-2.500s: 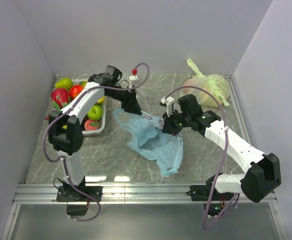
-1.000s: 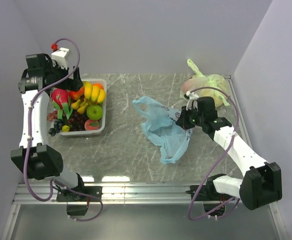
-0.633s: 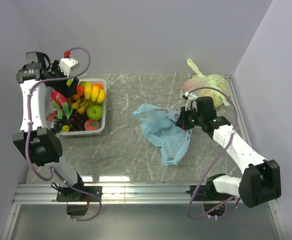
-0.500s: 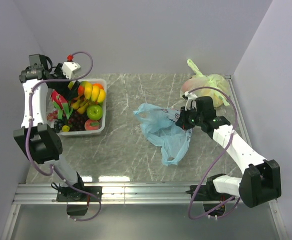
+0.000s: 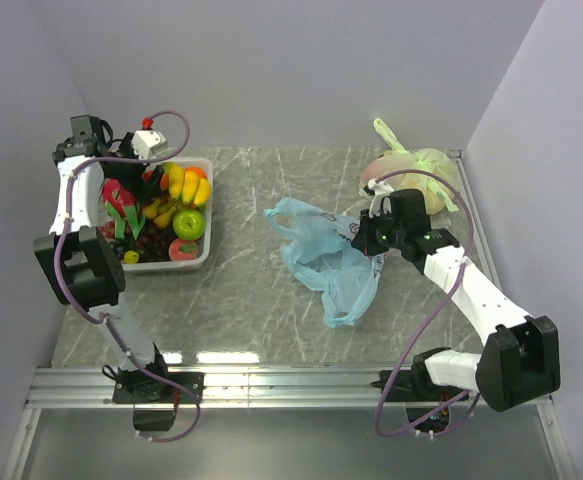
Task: Place the fake fruits into the plastic bag and tie a complex knot
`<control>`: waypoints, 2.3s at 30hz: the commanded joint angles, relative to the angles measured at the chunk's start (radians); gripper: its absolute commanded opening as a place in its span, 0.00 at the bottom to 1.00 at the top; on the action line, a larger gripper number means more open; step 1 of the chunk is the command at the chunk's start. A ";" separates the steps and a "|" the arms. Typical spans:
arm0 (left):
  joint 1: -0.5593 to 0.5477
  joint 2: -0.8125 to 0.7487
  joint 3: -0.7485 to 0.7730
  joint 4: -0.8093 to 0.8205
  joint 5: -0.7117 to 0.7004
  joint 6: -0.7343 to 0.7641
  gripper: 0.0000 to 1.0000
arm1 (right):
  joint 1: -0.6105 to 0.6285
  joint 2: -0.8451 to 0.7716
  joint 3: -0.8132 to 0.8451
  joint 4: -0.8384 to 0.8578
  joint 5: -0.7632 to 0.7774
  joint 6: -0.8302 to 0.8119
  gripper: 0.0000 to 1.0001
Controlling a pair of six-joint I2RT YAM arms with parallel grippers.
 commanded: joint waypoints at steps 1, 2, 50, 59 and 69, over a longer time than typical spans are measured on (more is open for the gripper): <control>0.006 0.011 0.007 0.057 0.057 0.007 0.91 | 0.007 0.009 0.051 0.007 -0.007 -0.016 0.00; 0.006 0.015 0.007 0.066 0.058 0.003 0.91 | 0.006 0.012 0.053 0.006 -0.008 -0.019 0.00; -0.368 -0.549 -0.353 0.403 0.334 -0.640 0.29 | -0.013 0.176 0.111 0.214 -0.289 0.399 0.00; -0.640 -0.551 -0.514 0.698 0.328 -0.859 0.28 | -0.037 0.195 0.113 0.341 -0.402 0.673 0.00; -0.740 -0.523 -0.507 0.772 0.373 -0.865 0.28 | -0.067 0.247 0.084 0.315 -0.372 0.725 0.00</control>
